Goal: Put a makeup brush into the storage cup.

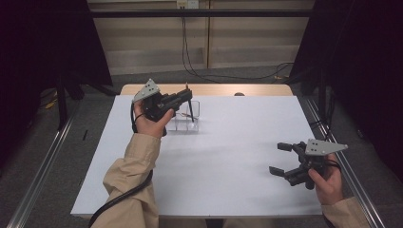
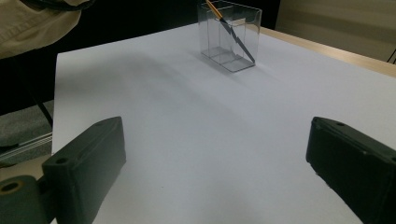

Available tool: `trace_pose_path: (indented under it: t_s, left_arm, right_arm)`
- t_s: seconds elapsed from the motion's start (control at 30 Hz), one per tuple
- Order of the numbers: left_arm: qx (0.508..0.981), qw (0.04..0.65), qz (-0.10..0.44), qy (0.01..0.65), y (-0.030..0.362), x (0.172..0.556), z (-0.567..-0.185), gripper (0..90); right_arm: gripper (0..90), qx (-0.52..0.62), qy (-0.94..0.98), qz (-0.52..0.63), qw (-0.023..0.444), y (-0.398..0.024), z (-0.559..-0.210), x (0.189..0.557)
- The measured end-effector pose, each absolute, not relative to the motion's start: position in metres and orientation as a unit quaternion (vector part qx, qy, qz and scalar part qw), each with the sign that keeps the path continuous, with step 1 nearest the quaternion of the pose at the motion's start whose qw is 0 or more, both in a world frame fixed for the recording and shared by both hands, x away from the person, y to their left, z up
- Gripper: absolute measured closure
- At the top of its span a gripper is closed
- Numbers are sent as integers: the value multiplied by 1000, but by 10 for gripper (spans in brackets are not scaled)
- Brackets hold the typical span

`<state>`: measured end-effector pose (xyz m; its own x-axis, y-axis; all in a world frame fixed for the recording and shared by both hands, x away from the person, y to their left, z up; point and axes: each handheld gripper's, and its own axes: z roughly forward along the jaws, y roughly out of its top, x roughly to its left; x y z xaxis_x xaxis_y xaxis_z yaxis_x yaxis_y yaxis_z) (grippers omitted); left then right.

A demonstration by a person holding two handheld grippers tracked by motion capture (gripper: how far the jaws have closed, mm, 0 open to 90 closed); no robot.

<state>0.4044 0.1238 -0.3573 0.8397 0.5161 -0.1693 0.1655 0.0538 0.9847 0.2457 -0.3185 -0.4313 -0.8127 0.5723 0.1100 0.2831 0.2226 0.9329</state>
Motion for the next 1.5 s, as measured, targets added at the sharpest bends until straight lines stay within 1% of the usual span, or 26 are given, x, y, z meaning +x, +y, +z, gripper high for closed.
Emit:
trace_pose_path:
  t_s: [1.5]
  left_arm:
    - [669,671,169,273,107,442,-363,833]
  right_arm:
    - [41,272,772,560,127,-318,-431,246]
